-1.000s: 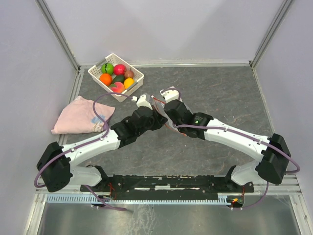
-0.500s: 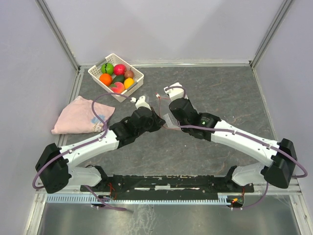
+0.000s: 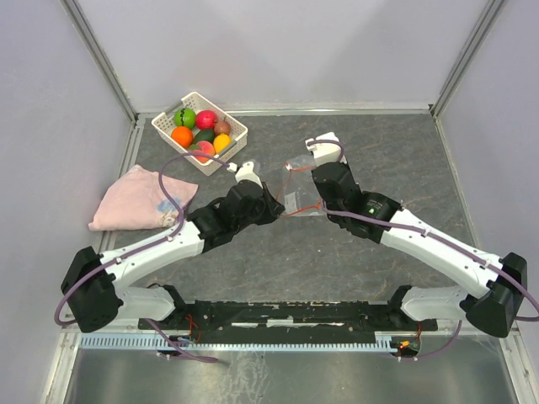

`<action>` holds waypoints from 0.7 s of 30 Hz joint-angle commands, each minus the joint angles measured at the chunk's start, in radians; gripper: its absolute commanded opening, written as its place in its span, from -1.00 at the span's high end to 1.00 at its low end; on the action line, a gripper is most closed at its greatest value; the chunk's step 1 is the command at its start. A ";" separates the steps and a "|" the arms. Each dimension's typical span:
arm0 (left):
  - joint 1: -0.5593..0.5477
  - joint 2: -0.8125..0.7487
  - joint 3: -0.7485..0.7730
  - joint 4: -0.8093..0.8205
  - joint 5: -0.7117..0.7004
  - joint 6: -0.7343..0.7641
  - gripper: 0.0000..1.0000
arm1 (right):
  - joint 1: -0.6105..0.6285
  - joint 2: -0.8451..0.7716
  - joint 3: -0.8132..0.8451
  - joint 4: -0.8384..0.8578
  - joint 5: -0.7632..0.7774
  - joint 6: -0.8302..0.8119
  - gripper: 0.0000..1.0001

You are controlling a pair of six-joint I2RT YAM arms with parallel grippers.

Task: Place the food in the zip-top bag and seal the zipper
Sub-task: Open the zipper of the food storage bag at the center of the board.

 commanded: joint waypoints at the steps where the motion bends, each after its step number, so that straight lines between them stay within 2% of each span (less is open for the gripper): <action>1: -0.004 0.004 0.064 0.020 0.022 0.083 0.91 | -0.010 -0.025 -0.003 -0.004 -0.015 0.019 0.97; 7: -0.003 0.037 0.119 0.065 0.065 0.116 0.47 | -0.009 0.011 0.009 -0.042 -0.055 0.063 0.97; 12: -0.001 0.024 0.152 0.065 0.048 0.164 0.05 | -0.010 0.049 0.043 -0.114 0.068 0.090 0.97; 15: -0.001 -0.004 0.150 0.049 -0.003 0.198 -0.28 | -0.010 0.062 0.055 -0.138 0.125 0.088 0.97; 21: 0.012 -0.056 0.146 -0.012 -0.145 0.261 -0.74 | -0.010 0.080 0.058 -0.125 0.184 0.076 0.97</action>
